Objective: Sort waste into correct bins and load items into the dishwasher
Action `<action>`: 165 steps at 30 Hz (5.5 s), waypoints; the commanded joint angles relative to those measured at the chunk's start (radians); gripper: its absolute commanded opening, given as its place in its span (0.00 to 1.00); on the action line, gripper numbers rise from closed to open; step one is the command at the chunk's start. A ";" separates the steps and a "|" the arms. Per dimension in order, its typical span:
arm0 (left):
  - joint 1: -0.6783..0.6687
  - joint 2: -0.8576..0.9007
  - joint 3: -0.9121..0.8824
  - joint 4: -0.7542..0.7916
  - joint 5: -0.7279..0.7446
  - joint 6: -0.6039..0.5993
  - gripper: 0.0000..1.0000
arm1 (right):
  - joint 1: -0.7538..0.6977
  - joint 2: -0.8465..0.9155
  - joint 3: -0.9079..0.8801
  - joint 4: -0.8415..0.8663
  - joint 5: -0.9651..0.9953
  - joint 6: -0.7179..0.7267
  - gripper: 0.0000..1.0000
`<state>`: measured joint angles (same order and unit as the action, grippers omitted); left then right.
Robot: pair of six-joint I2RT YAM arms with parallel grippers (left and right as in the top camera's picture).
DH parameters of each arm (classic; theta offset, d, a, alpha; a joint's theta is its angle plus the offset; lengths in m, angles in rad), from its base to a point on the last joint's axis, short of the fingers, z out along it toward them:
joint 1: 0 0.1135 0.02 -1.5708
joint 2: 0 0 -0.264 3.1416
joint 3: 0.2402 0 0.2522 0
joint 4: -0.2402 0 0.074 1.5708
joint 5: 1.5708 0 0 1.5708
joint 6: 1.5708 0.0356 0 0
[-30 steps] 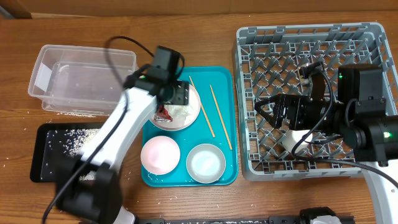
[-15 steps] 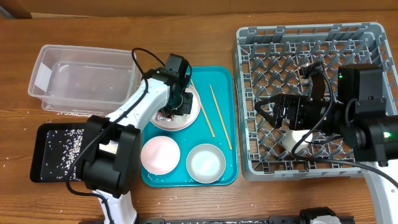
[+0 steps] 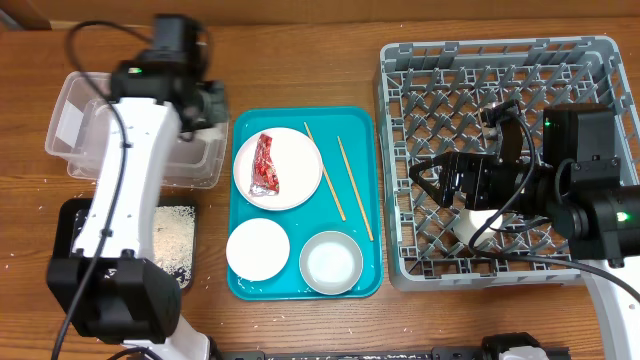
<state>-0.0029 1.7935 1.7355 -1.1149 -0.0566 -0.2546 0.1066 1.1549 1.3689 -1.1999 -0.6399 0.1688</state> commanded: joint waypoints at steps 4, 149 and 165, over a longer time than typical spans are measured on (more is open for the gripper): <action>0.084 0.098 0.002 0.031 0.058 -0.013 0.74 | 0.005 -0.005 0.019 0.000 -0.021 -0.001 1.00; -0.121 -1.783 -1.731 1.038 0.079 0.209 1.00 | 0.005 0.087 0.018 0.021 0.254 0.000 1.00; -0.121 -1.783 -1.731 1.038 0.079 0.210 1.00 | 0.295 0.148 0.005 0.146 0.266 0.124 1.00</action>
<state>-0.1345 0.0158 0.0086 -0.0750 0.0261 -0.0273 0.2375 1.2747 1.3689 -1.0462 -0.5156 0.2481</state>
